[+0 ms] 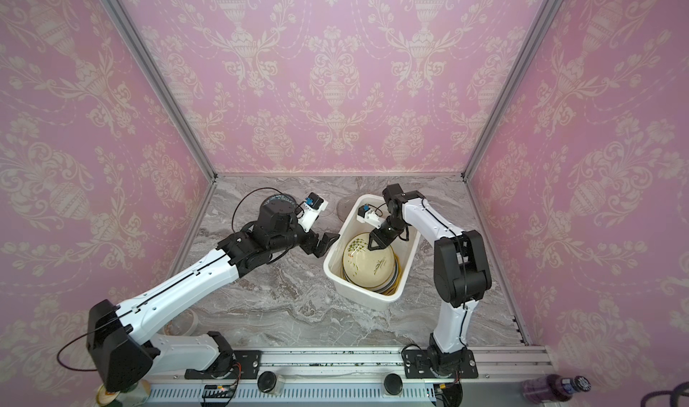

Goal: Place the plates into the plastic bin on the countertop
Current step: Place the plate in the plastic bin.

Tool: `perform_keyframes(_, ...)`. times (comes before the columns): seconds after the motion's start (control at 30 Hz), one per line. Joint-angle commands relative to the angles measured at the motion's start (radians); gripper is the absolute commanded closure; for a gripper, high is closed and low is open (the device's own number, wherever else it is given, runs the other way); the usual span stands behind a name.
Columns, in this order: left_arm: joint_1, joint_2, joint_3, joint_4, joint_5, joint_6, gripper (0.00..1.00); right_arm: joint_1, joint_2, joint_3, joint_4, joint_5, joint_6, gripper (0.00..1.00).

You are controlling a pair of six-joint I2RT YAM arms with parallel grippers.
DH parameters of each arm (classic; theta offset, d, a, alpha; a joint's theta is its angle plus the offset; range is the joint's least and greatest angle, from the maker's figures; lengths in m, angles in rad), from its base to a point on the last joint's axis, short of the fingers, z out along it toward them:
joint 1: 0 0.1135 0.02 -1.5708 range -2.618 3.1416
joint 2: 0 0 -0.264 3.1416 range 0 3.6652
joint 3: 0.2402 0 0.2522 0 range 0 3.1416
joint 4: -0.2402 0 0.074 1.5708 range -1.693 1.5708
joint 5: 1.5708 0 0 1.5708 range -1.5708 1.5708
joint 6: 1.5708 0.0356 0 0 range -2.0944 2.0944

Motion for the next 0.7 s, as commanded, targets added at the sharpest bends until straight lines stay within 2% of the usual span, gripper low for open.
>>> perform_keyframes(0.0, -0.011, 0.009, 0.032, -0.023, -0.016, 0.013, 0.01, 0.007, 0.042, 0.01, 0.02, 0.108, 0.002, 0.7)
perform_keyframes(0.23, -0.014, 0.013, 0.036, -0.031, -0.023, 0.016, 0.01, 0.007, 0.054, 0.007, 0.03, 0.135, 0.015, 0.65)
perform_keyframes(0.27, -0.013, 0.013, 0.037, -0.032, -0.025, 0.015, 0.01, 0.007, 0.056, 0.006, 0.033, 0.146, 0.015, 0.63)
perform_keyframes(0.67, -0.016, 0.031, 0.049, -0.043, -0.036, 0.016, 0.01, 0.007, 0.063, -0.004, 0.072, 0.185, 0.016, 0.62)
